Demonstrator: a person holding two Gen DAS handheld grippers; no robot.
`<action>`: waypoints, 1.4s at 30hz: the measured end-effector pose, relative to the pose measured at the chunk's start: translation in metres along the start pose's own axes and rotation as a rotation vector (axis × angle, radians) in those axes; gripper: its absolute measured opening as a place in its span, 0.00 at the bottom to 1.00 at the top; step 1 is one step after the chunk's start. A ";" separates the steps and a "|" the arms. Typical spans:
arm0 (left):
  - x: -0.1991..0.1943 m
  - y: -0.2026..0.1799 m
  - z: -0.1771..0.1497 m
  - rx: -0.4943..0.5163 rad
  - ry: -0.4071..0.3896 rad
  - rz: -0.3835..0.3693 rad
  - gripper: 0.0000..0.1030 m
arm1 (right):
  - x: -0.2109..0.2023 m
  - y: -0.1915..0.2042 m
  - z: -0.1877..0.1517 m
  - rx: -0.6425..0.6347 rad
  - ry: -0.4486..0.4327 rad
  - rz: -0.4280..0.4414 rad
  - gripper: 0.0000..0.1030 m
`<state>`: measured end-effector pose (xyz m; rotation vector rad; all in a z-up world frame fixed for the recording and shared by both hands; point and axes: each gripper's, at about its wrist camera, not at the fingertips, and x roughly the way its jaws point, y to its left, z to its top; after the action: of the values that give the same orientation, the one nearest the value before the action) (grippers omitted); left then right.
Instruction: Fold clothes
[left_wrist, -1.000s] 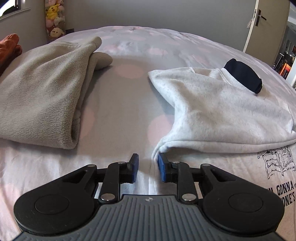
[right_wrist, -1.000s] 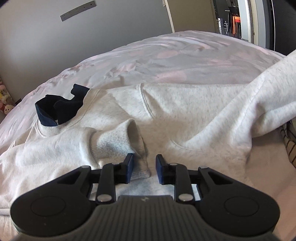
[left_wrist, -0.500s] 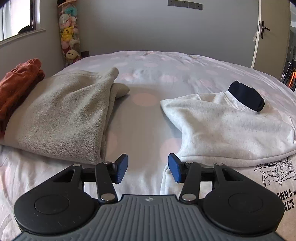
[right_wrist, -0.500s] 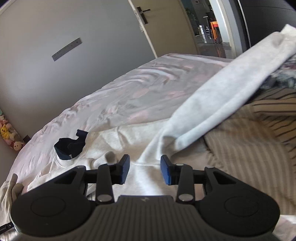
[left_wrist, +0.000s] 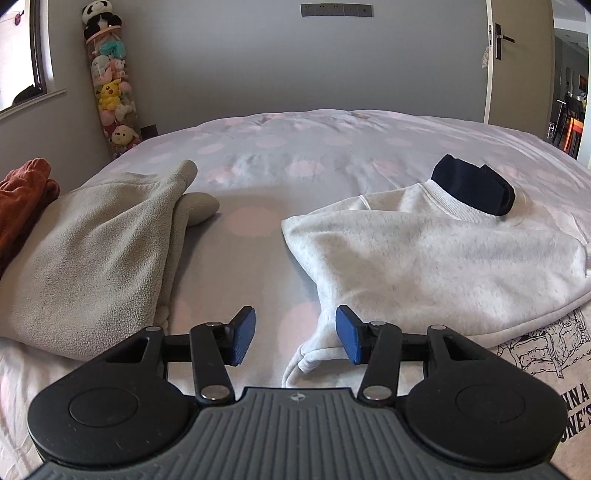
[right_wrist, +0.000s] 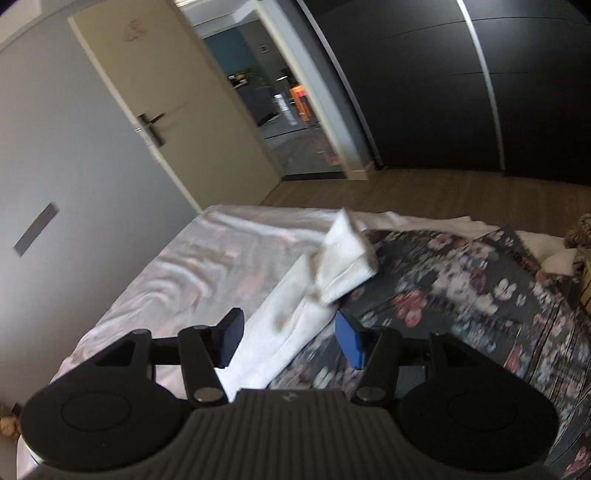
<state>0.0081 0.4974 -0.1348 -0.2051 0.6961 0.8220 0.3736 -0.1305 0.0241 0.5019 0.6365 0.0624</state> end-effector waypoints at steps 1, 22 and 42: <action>0.000 0.000 0.000 -0.002 0.001 0.002 0.45 | 0.006 -0.004 0.005 0.026 -0.004 -0.027 0.57; -0.004 0.005 0.008 -0.086 -0.011 -0.067 0.45 | -0.006 0.163 0.059 -0.281 -0.120 0.203 0.08; -0.004 0.041 0.004 -0.178 0.002 -0.127 0.45 | -0.067 0.436 -0.231 -0.720 0.040 0.602 0.08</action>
<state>-0.0213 0.5244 -0.1255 -0.4070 0.6058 0.7616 0.2260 0.3380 0.1059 -0.0245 0.4409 0.8428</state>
